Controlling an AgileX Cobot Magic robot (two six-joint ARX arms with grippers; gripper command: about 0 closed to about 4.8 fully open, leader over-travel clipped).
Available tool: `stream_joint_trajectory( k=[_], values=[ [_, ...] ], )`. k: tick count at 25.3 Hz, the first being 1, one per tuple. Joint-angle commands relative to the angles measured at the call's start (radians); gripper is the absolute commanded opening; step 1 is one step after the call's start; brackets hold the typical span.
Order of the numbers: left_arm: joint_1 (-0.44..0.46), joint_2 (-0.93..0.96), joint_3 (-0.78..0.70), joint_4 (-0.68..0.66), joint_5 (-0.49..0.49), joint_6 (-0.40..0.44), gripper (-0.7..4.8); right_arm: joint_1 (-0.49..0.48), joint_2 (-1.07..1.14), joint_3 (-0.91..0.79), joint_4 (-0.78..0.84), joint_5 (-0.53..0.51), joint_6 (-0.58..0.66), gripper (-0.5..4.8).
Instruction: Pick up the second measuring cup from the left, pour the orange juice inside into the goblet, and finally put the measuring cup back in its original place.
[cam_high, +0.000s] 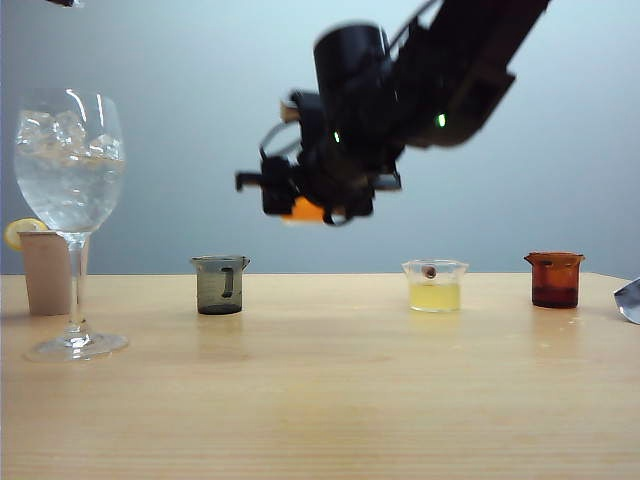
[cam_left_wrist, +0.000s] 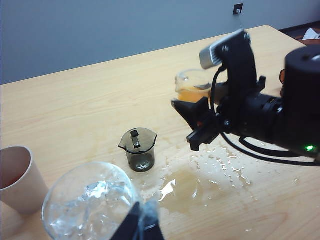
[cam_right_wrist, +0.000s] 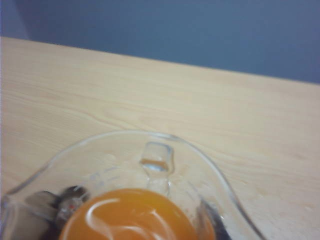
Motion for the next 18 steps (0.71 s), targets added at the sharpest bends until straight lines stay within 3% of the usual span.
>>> stream_joint_trajectory(
  k=[1, 18],
  values=[
    [0.002, -0.002, 0.005, 0.006, 0.0, 0.004, -0.03, 0.007, -0.058, 0.008, -0.004, -0.068, 0.001, 1.47],
    [0.002, -0.002, 0.003, 0.005, 0.0, 0.004, -0.03, 0.06, -0.238, 0.01, -0.082, -0.162, 0.0, 1.47]
  ],
)
